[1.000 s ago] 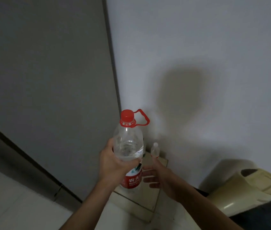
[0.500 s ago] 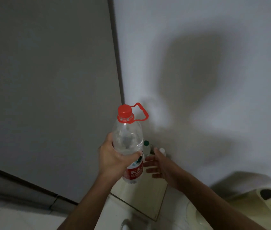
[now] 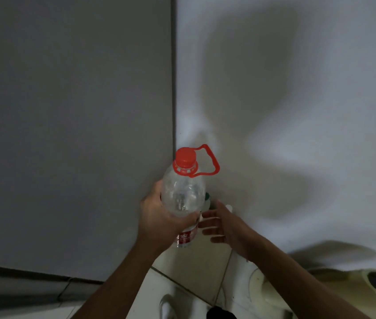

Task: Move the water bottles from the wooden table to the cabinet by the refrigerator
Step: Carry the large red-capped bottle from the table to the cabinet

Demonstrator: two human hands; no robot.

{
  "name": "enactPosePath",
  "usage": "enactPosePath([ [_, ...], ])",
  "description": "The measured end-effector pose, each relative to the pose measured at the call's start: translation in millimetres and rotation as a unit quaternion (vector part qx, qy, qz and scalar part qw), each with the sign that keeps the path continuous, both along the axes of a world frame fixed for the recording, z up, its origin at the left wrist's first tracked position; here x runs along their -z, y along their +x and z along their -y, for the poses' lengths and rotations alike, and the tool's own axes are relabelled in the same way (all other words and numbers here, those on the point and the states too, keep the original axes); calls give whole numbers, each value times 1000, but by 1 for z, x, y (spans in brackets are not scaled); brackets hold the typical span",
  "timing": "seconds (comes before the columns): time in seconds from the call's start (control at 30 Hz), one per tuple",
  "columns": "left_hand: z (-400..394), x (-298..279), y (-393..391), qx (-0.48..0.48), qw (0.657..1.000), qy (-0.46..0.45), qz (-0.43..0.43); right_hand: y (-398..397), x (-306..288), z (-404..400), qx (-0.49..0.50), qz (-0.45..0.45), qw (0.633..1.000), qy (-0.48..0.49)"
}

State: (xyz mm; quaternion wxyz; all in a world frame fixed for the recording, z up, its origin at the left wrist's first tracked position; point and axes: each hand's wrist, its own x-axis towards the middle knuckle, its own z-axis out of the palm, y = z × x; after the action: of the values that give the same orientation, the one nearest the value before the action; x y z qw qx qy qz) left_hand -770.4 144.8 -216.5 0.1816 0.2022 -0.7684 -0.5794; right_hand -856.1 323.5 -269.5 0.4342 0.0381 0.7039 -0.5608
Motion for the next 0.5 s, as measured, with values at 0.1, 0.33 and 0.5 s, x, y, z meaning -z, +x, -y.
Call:
enactPosePath([
  [0.1, 6, 10, -2, -30, 999, -11, 10, -12, 7, 1, -11, 6, 1000, 7],
  [0.33, 18, 44, 1, -78, 992, -78, 57, -38, 26, -4, -26, -78, 996, 45],
  [0.5, 26, 79, 4, -71, 991, -64, 90, -38, 46, -10, -149, -223, 960, 75],
])
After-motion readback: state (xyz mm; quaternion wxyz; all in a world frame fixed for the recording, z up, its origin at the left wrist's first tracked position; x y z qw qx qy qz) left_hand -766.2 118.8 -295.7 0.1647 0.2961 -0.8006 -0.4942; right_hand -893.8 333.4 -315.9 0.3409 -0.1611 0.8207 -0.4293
